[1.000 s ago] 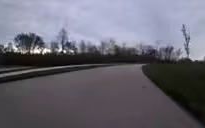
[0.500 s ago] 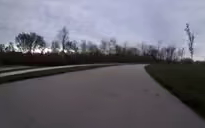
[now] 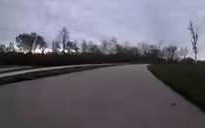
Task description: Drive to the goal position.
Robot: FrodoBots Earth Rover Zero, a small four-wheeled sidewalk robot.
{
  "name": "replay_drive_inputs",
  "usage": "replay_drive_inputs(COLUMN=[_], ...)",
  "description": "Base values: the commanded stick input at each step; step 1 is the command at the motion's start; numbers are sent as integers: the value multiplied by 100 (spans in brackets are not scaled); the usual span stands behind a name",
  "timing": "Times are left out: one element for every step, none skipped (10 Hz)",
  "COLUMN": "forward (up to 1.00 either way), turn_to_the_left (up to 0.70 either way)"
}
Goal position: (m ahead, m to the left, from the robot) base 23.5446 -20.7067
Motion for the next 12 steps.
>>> replay_drive_inputs(forward=[100,100,100,100,100,100,100,100,100,100,100,100], turn_to_the_left=[-40,-34,-16,-3,0,0,0,0,-2,-15,-35,-40])
